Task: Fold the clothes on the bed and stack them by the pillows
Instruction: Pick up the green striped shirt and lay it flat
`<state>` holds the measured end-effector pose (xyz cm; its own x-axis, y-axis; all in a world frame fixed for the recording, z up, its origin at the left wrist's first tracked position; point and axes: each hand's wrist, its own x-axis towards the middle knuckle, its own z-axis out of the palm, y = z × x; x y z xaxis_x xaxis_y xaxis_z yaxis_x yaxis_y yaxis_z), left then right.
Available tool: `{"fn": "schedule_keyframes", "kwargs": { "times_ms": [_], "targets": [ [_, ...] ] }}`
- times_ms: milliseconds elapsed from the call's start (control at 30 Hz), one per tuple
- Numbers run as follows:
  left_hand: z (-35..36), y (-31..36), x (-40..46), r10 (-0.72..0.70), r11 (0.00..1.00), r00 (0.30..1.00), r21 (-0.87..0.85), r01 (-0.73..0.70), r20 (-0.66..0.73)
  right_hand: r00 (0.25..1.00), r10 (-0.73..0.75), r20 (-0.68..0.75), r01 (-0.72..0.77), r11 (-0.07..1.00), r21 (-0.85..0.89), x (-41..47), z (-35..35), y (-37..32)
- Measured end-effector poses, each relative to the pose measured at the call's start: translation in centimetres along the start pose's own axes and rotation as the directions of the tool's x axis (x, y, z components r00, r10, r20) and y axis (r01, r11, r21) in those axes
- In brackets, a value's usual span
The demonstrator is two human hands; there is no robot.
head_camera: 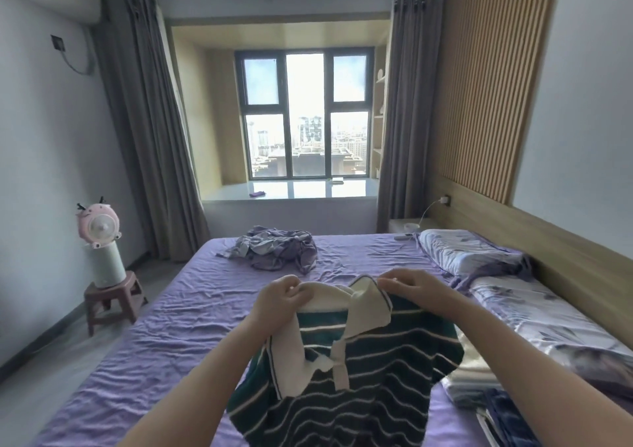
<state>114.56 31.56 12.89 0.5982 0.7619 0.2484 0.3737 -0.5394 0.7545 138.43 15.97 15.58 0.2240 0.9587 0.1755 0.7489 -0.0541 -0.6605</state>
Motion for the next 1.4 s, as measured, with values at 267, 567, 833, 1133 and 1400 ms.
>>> {"fn": "schedule_keyframes", "kwargs": {
  "times_ms": [267,567,833,1133,1400],
  "targets": [
    [-3.2,-0.6,-1.4,-0.041,0.986,0.994,-0.164,0.024,-0.106,0.986,0.095,-0.139,-0.043,0.940,0.339,-0.6,4.5,-2.3],
    [-6.6,-0.9,-1.8,-0.183,0.940,0.959,-0.324,0.106,-0.215,0.985,0.016,-0.171,0.040,0.946,0.321,-0.9,5.2,-4.3],
    [-8.8,-1.8,-3.0,-0.240,0.887,0.952,-0.443,0.133,-0.193,0.993,-0.054,-0.104,0.073,0.978,0.193,-1.6,5.8,-5.7],
    [-9.1,-1.4,-4.2,-0.094,0.984,0.995,-0.150,0.095,0.011,0.994,-0.067,0.084,0.071,0.997,-0.036,-2.9,6.7,-6.1],
    [-5.9,-3.6,-6.6,-0.222,0.942,0.837,0.333,0.051,0.499,0.981,0.069,0.182,-0.068,0.998,-0.012,-5.8,8.2,-2.9]
  ]
}}
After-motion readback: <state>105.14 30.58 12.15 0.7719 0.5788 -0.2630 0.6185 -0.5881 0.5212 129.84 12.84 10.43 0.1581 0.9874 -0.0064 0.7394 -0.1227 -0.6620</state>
